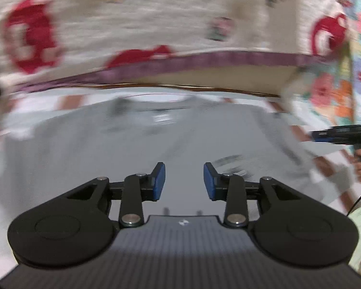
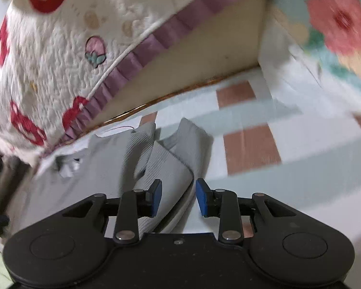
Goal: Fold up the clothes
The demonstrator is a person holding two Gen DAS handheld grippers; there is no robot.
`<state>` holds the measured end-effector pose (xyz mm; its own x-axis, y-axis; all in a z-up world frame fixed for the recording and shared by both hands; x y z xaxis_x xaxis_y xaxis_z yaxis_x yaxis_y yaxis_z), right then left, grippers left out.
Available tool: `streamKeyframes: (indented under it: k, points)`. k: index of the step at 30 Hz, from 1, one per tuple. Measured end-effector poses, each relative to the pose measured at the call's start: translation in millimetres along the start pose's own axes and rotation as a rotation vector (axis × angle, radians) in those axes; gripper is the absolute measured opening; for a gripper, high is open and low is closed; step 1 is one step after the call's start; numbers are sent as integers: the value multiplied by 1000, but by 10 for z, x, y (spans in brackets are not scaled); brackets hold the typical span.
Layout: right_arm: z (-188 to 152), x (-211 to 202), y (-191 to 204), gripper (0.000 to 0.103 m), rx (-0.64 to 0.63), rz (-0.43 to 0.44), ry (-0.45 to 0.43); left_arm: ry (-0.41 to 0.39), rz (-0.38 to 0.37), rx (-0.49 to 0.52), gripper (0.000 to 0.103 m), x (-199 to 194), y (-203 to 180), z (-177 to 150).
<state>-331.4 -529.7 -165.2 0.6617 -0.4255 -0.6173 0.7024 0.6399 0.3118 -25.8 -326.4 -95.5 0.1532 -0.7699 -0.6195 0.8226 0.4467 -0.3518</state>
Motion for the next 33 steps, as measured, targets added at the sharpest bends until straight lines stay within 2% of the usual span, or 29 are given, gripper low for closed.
streamKeyframes:
  k: [4,6,9,12,13,14,15,18,21,24,25,26,28,30,31,33]
  points:
    - [28,240,-12,43,24,81,-29,44,-72,14,32,595,-477,21]
    - [-23,362,32,44,24,106,1,66,-103,18,32,882,-702,26]
    - [-79,497,79,46,5,78,31,88,-132,34,32,1184,-958,12]
    - [-63,578,35,44,1,70,-2,91,-137,41,32,1349,-1077,-2]
    - [-43,589,25,32,-5,79,-14,91,-133,39,32,1398,-1094,-8]
    - [-12,570,31,4,-22,95,-26,93,-132,31,32,1424,-1104,-17]
    - [25,509,37,2,-35,103,-46,95,-136,21,32,1429,-1115,-25]
    - [141,-22,54,2,-19,104,-139,102,-157,0,32,1434,-1160,-54]
    - [113,-439,-3,2,-2,126,-166,111,-219,63,32,1393,-1327,-118]
    - [130,-269,-185,8,54,87,-121,114,-303,170,34,1408,-1616,-173]
    - [145,-193,-252,8,92,75,-109,121,-323,197,39,1438,-1719,-188]
    - [160,-118,-319,8,129,63,-97,134,-335,214,50,1486,-1824,-199]
    - [199,-3,-406,14,149,50,-77,154,-318,210,54,1635,-1987,-215]
    - [205,87,-485,30,161,62,-52,187,-253,184,61,1851,-2085,-232]
    - [192,123,-529,32,180,75,-37,202,-201,175,65,1957,-2107,-247]
    - [156,164,-610,35,240,123,-17,204,-123,170,61,2072,-2104,-291]
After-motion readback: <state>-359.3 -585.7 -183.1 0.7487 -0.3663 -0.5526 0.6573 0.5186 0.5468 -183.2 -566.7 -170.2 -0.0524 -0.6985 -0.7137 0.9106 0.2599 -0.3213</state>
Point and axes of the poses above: each gripper's, at about its wrist camera, not at the fingertips, and x roughly the way its jaws point, y to its left, z to its top, the point moved 4 cm from there along x, roughly the way its jaws point, and after that the axes turned 11 degrees about -x, right-handed, at the moved point
